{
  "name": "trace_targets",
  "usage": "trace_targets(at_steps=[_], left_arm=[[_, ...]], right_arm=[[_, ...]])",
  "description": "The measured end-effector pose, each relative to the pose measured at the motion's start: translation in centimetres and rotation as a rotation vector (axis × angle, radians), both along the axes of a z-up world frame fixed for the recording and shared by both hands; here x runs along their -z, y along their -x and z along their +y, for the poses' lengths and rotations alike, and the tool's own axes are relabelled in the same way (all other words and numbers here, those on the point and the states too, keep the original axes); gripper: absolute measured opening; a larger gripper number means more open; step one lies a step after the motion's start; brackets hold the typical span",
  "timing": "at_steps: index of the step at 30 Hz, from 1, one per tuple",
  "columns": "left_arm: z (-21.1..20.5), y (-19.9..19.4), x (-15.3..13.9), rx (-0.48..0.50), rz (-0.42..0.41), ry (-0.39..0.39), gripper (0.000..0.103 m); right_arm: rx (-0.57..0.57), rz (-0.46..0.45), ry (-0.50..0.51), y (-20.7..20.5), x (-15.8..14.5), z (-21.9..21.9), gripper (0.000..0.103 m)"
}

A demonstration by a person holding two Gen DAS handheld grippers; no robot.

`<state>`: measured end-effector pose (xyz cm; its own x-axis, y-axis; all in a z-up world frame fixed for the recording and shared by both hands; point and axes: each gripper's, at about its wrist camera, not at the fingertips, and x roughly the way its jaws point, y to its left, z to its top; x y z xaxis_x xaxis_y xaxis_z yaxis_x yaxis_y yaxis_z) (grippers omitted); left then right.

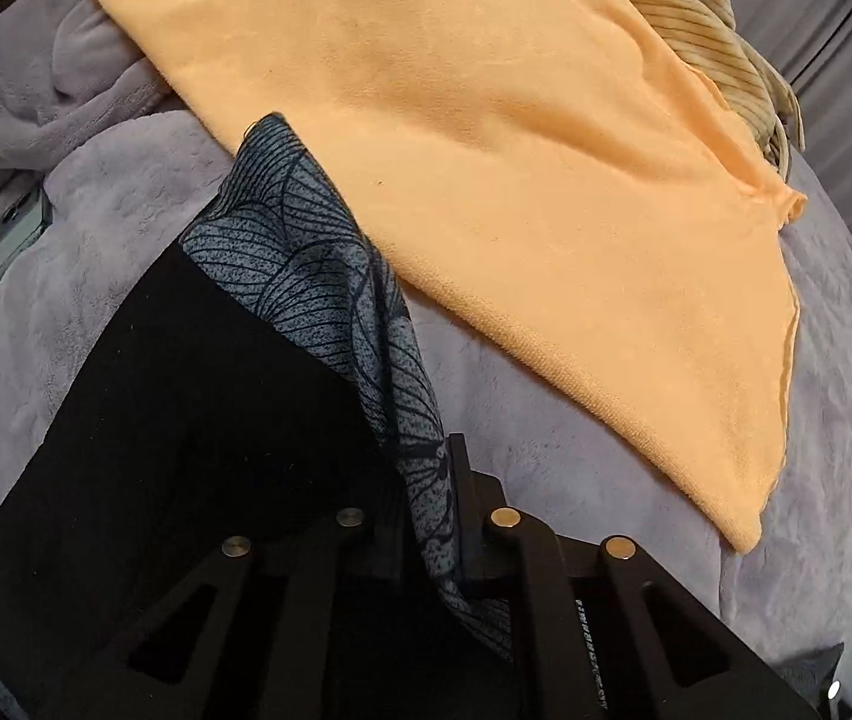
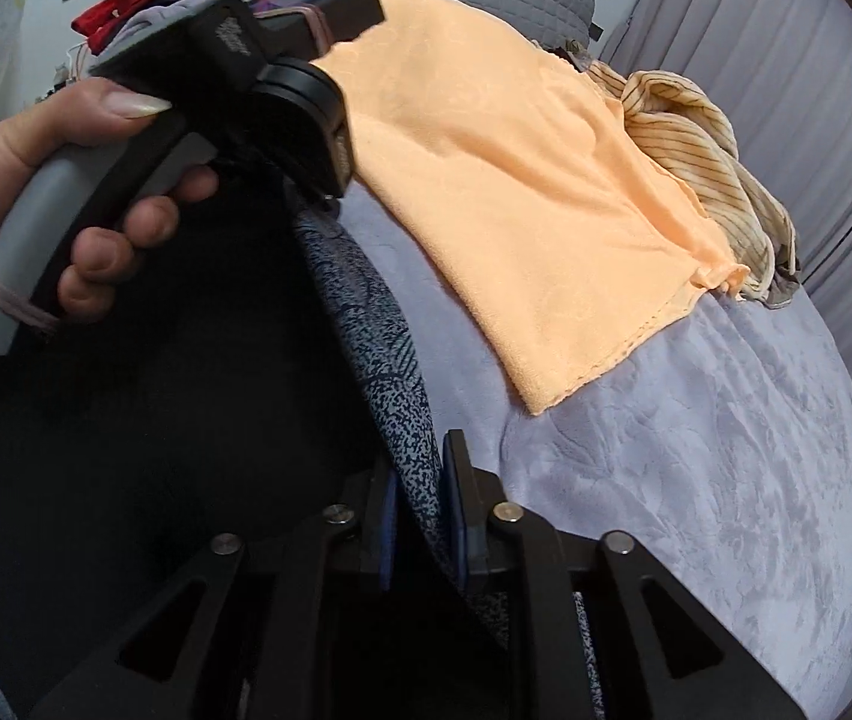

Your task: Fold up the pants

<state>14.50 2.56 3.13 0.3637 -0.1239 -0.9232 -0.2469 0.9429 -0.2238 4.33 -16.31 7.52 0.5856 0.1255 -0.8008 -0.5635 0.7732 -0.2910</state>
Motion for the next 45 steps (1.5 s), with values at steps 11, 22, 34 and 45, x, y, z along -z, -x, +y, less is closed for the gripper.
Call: trace_targets(at_steps=[11,22,34,45], left_arm=[[0.5,7.7,-6.5,0.027,-0.210,0.068,0.009],[7.9,25.1,-11.2,-0.006,-0.354,0.183,0.009],[13.8,31.0,-1.6,-0.034,-0.222,0.270,0.012],[14.4,32.3,-6.0,0.046,-0.317,0.109,0.013]], right_arm=[[-0.027,0.040,-0.066,2.7,-2.5,0.0,0.012],[-0.268,-0.048,0.020,20.6,-2.8,7.4,0.012],[-0.180,-0.052,0.068,24.8,4.5,11.3,0.017],[-0.090,-0.054,-0.185,27.7,-1.4,8.2,0.083]])
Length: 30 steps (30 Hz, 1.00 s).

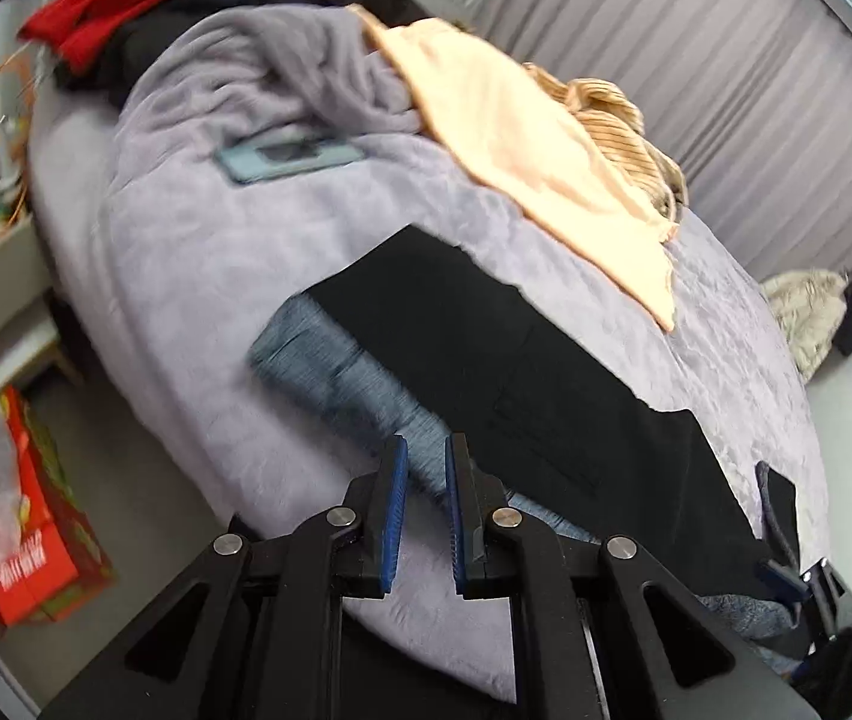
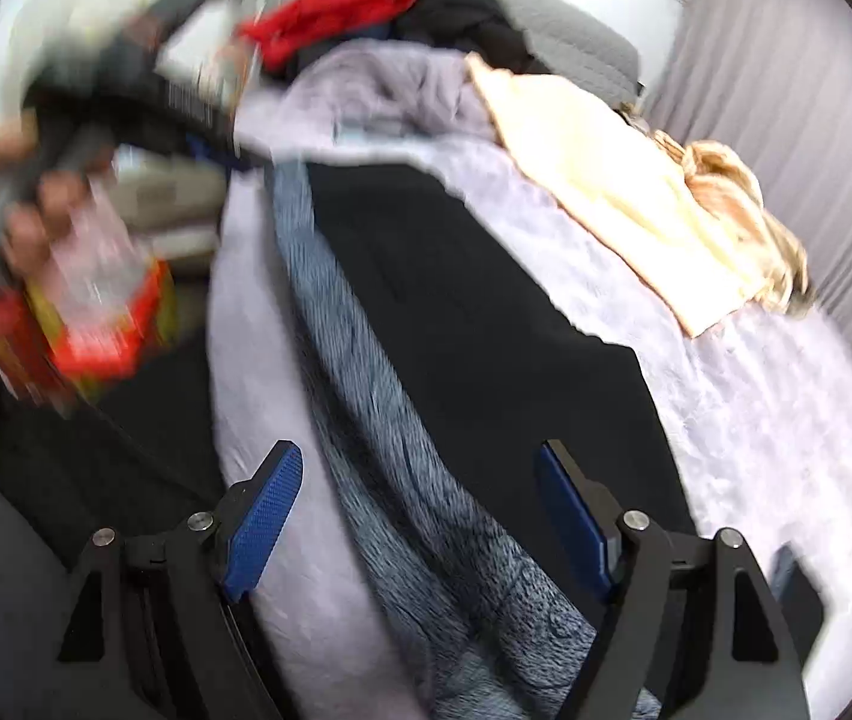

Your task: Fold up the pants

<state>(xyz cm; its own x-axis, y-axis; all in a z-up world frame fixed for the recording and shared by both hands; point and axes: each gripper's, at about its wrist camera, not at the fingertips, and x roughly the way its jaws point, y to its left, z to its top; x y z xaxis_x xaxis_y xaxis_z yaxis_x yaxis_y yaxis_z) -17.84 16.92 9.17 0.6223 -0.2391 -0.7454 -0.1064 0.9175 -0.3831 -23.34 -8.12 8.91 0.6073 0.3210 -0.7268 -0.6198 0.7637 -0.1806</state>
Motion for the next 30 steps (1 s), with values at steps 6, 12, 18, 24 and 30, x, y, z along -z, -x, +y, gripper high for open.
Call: trace_targets(at_steps=[6,12,18,24,30], left_arm=[[-5.3,-6.0,3.5,0.153,0.123,-0.063,0.016],[-6.4,-6.0,4.2,0.186,0.110,-0.147,0.024],[-9.4,-5.5,0.5,0.146,-0.053,-0.159,0.103],[-12.2,-7.2,-0.1,0.150,-0.054,-0.308,0.103],[-14.0,-8.6,4.1,0.194,0.087,-0.508,0.103]], right_arm=[[0.192,0.182,-0.202,-6.0,2.7,-2.0,0.083],[0.424,0.290,-0.288,-6.1,5.1,-7.7,0.083],[0.529,0.186,-0.295,-8.5,2.1,-7.8,0.085],[0.592,0.170,-0.094,-15.6,3.4,-3.3,0.085],[0.804,0.120,0.022,-15.3,4.9,-8.9,0.091]])
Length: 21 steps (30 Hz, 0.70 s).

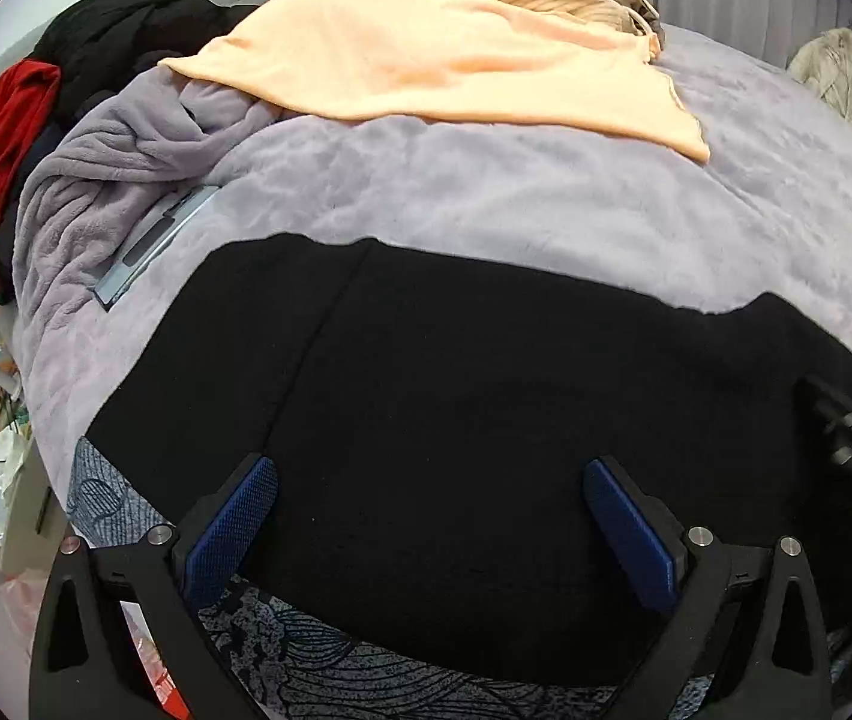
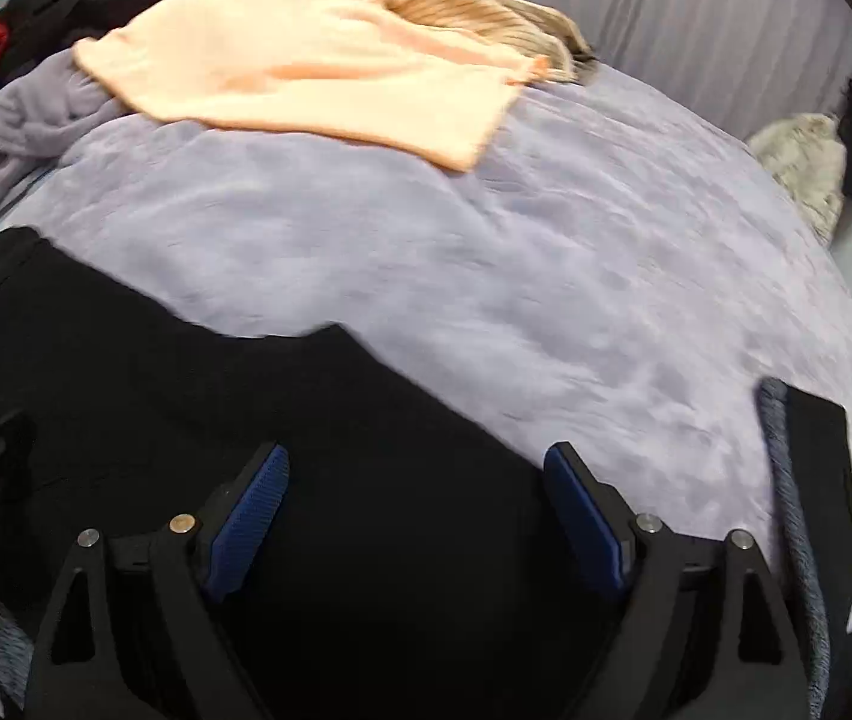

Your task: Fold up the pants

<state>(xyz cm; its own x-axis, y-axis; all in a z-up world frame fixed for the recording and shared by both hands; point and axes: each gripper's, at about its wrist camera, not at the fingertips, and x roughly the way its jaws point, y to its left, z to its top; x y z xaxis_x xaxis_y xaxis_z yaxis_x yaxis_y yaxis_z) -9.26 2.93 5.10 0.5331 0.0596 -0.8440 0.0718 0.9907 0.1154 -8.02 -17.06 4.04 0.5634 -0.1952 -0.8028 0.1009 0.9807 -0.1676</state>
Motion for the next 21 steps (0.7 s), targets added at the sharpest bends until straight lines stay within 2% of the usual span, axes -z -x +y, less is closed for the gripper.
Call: trace_targets(at_steps=[2,4,7,8,10,12,14,16,18,19,21], left_arm=[[0.0,0.8,-0.2,0.006,-0.023,0.004,0.103],[-0.7,1.2,-1.1,0.048,-0.029,0.049,0.103],[-3.5,2.3,-2.6,0.139,-0.094,0.065,0.103],[-4.6,2.6,-2.6,0.174,-0.107,0.051,0.103],[-6.3,3.3,-2.0,0.227,-0.081,0.013,0.103],[-6.6,4.4,-1.0,0.270,-0.030,0.017,0.103],[-5.6,5.8,0.2,0.282,0.021,0.026,0.103],[-4.5,7.5,0.2,0.290,-0.020,0.035,0.103],[-4.5,8.5,-0.5,0.301,-0.052,0.002,0.103],[-4.9,8.6,-0.8,0.304,-0.055,-0.005,0.103],[-6.1,8.5,-1.8,0.325,-0.064,0.022,0.103]], right_arm=[[0.051,0.031,-0.045,0.8,0.3,-3.2,0.094],[0.096,0.041,-0.061,2.5,0.2,-5.5,0.094],[0.139,0.012,-0.097,5.2,-1.0,-6.4,0.094],[0.107,-0.003,-0.123,5.6,-1.4,-5.9,0.094],[0.010,0.002,-0.167,6.3,-1.7,-3.8,0.094],[-0.067,0.057,-0.113,7.7,-0.9,-2.2,0.094],[-0.081,0.077,-0.063,10.3,-0.2,-2.2,0.095],[-0.072,0.067,-0.105,13.1,-0.5,-3.4,0.095],[-0.072,0.097,-0.136,14.7,-1.1,-4.4,0.095],[-0.056,0.080,-0.132,15.2,-1.8,-5.0,0.095],[0.002,-0.022,-0.129,15.4,-4.2,-6.9,0.095]])
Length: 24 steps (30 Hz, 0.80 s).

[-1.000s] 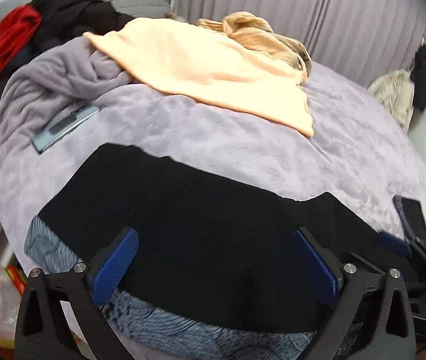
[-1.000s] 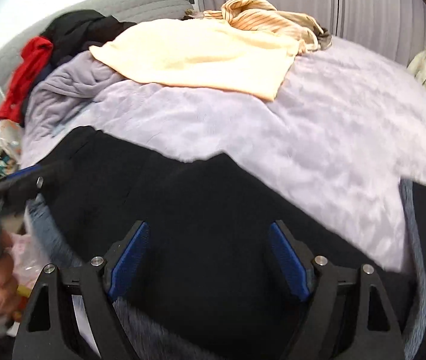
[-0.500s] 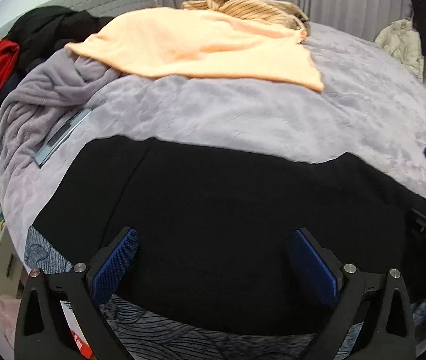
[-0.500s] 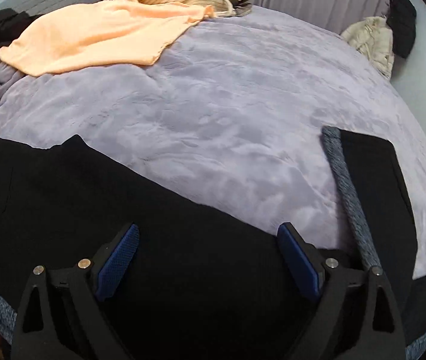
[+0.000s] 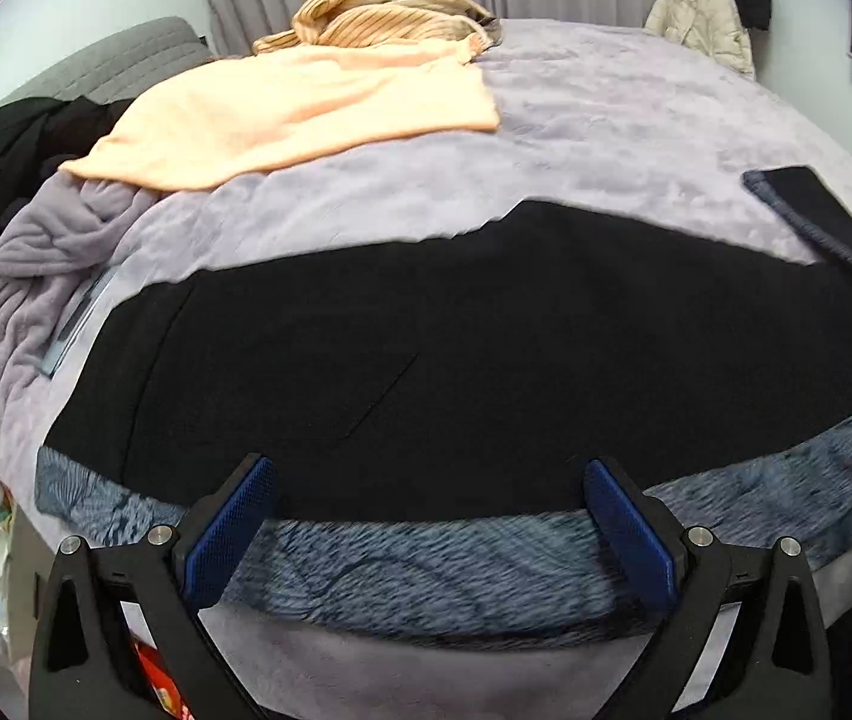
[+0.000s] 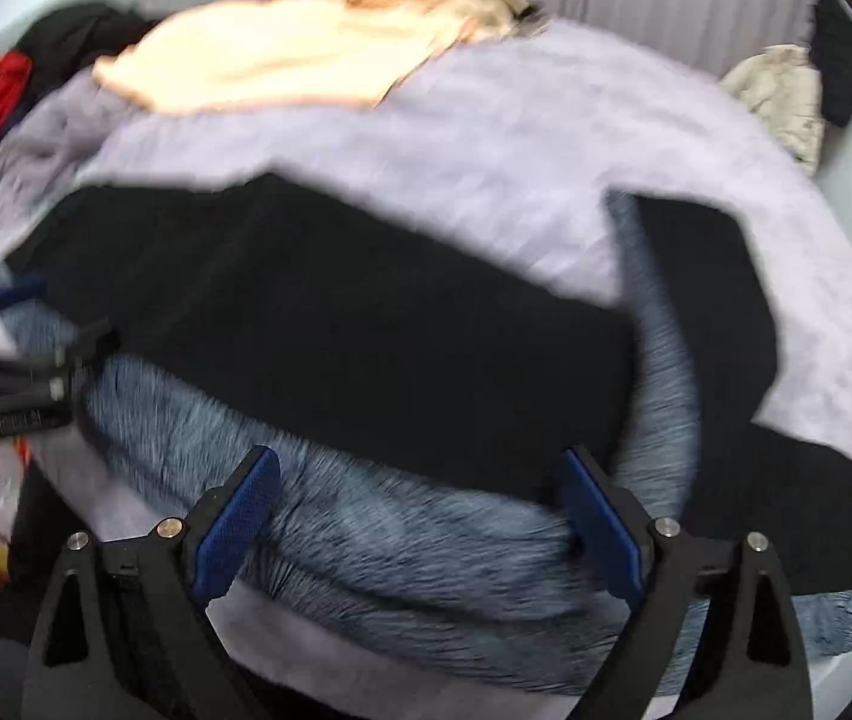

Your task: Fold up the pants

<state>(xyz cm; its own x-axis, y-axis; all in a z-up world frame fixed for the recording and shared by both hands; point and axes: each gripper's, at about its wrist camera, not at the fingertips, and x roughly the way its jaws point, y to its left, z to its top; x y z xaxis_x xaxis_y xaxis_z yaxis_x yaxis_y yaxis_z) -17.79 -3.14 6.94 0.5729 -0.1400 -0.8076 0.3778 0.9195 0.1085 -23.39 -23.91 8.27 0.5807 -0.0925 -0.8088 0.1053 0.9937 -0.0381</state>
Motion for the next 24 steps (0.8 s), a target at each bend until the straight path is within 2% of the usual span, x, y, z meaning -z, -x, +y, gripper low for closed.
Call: trace_targets(at_steps=[2,3,4,5,7,9,10,12,13,15,16,19,21,22,24], left_arm=[[-1.4,0.0,-0.8,0.027,-0.006,0.044,0.103],[-2.3,-0.1,-0.9,0.048,0.003,0.057,0.103],[-3.2,0.0,-0.8,0.068,0.017,0.069,0.103],[-4.1,0.0,-0.6,0.089,0.038,0.081,0.103],[-5.9,0.0,0.4,0.115,0.087,0.074,0.103],[-7.0,0.1,1.5,0.129,0.120,0.049,0.103],[-7.3,0.2,1.8,0.128,0.121,0.040,0.103],[-6.7,0.5,1.8,0.124,0.107,0.054,0.103],[-6.3,0.6,1.8,0.117,0.109,0.062,0.103],[-5.4,0.6,1.9,0.097,0.122,0.085,0.103],[-5.0,0.5,2.1,0.095,0.127,0.091,0.103],[-5.2,0.4,2.3,0.109,0.115,0.081,0.103],[-5.7,0.3,2.5,0.117,0.105,0.068,0.103],[-5.7,0.3,2.5,0.119,0.105,0.066,0.103],[-5.7,0.2,2.5,0.119,0.117,0.071,0.103]], right_arm=[[0.096,-0.122,0.031,-0.4,-2.5,-2.0,0.098],[0.159,-0.143,0.074,-1.3,-2.9,-3.1,0.103],[0.226,-0.127,0.133,-2.8,-2.9,-4.3,0.103],[0.271,-0.092,0.183,-4.4,-2.4,-5.3,0.103],[0.324,0.034,0.259,-8.0,-0.2,-7.2,0.103],[0.298,0.181,0.298,-10.6,2.5,-8.2,0.103],[0.281,0.197,0.304,-11.1,3.3,-8.7,0.102],[0.341,0.177,0.296,-10.0,3.3,-10.5,0.064],[0.363,0.189,0.280,-9.3,3.1,-11.5,0.036],[0.384,0.150,0.163,-6.9,2.0,-13.4,0.030],[0.401,0.139,0.150,-6.1,1.7,-14.0,0.029],[0.453,0.091,0.145,-4.4,0.6,-14.3,0.031],[0.457,0.095,0.139,-5.1,1.0,-14.5,0.055],[0.458,0.100,0.158,-5.9,1.4,-14.7,0.077],[0.490,0.091,0.154,-7.2,2.2,-15.9,0.081]])
